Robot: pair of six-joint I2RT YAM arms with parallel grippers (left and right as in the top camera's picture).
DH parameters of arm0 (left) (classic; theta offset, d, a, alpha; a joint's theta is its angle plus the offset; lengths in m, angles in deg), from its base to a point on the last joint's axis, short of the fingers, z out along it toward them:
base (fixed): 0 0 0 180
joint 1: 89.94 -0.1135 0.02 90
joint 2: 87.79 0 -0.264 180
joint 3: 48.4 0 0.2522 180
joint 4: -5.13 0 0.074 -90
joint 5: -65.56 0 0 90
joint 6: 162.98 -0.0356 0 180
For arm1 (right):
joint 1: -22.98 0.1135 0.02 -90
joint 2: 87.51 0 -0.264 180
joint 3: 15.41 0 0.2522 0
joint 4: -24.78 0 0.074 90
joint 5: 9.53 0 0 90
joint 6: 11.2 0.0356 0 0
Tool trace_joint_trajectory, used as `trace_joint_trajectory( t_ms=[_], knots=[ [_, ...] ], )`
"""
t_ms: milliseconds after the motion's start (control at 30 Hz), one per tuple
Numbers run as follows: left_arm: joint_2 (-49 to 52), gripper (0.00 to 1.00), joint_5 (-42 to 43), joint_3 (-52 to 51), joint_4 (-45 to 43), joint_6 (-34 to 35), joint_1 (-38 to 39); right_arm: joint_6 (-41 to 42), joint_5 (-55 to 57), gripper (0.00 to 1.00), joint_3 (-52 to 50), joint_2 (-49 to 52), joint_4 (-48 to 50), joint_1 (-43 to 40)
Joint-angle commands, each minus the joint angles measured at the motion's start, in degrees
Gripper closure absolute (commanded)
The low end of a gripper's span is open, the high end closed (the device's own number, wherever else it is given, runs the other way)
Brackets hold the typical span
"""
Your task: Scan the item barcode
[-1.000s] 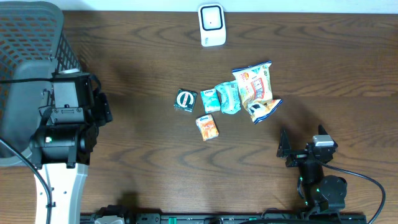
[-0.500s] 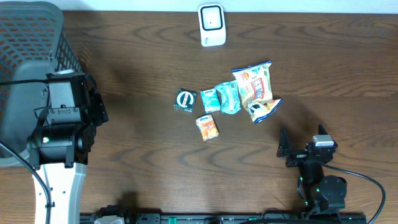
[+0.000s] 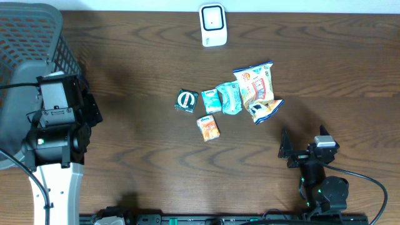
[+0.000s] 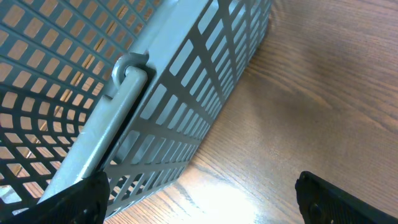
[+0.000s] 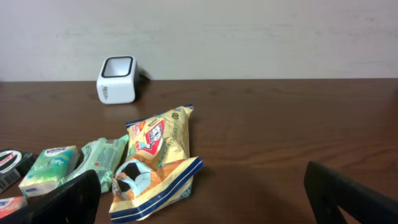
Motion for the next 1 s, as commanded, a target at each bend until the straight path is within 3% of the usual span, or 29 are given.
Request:
trace_joint_trajectory(
  t_ms=[0, 500, 967],
  knots=[
    [0.33, 0.06, -1.38, 1.20, 0.17, 0.96, -0.57, -0.68, 0.09, 0.01, -0.13, -0.31, -0.20, -0.35],
    [-1.03, 0.06, 21.20, 1.20, -0.98, -1.03, 2.97, -0.70, 0.09, 0.01, -0.13, -0.31, -0.20, -0.33],
    [-1.55, 0.06, 23.74, -0.37, 9.20, 0.33, 9.64, -0.70, 0.09, 0.01, -0.13, -0.31, -0.20, -0.33]
  ],
)
